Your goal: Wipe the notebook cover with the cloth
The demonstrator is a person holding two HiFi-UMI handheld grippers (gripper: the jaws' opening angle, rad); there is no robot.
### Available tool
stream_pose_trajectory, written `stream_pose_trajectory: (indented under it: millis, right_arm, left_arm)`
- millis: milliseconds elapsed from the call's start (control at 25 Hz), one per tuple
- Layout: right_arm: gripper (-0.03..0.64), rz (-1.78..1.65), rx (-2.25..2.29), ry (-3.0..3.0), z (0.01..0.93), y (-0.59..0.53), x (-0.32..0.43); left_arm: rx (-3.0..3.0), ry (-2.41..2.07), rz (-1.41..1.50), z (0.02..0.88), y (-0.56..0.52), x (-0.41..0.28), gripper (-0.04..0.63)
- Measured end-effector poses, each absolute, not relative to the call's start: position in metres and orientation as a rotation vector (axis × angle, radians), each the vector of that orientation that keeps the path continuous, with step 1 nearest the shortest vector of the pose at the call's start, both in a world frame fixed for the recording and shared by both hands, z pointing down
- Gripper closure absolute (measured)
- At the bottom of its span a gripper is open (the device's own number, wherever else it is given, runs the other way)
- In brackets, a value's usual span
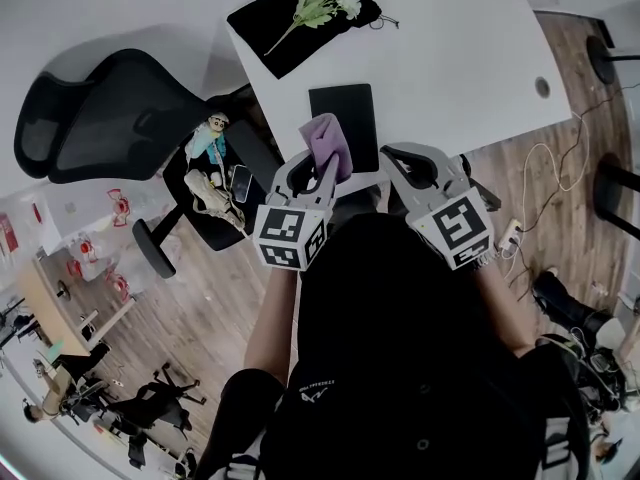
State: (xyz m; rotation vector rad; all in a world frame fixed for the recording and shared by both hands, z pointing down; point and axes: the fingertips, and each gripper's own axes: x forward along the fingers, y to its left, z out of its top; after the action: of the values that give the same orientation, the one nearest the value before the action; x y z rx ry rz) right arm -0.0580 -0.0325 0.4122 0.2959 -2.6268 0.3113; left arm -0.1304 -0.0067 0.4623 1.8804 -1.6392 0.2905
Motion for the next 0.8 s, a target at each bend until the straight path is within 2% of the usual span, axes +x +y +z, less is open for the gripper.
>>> stream_pose_trajectory:
  millis: [800]
  right_arm:
    - [0.612, 0.295, 0.468, -2.673, 0.390, -0.065, -0.019]
  left_arm:
    - [2.118, -1.796, 0.182, 0.382, -0.040, -0.105, 0.509]
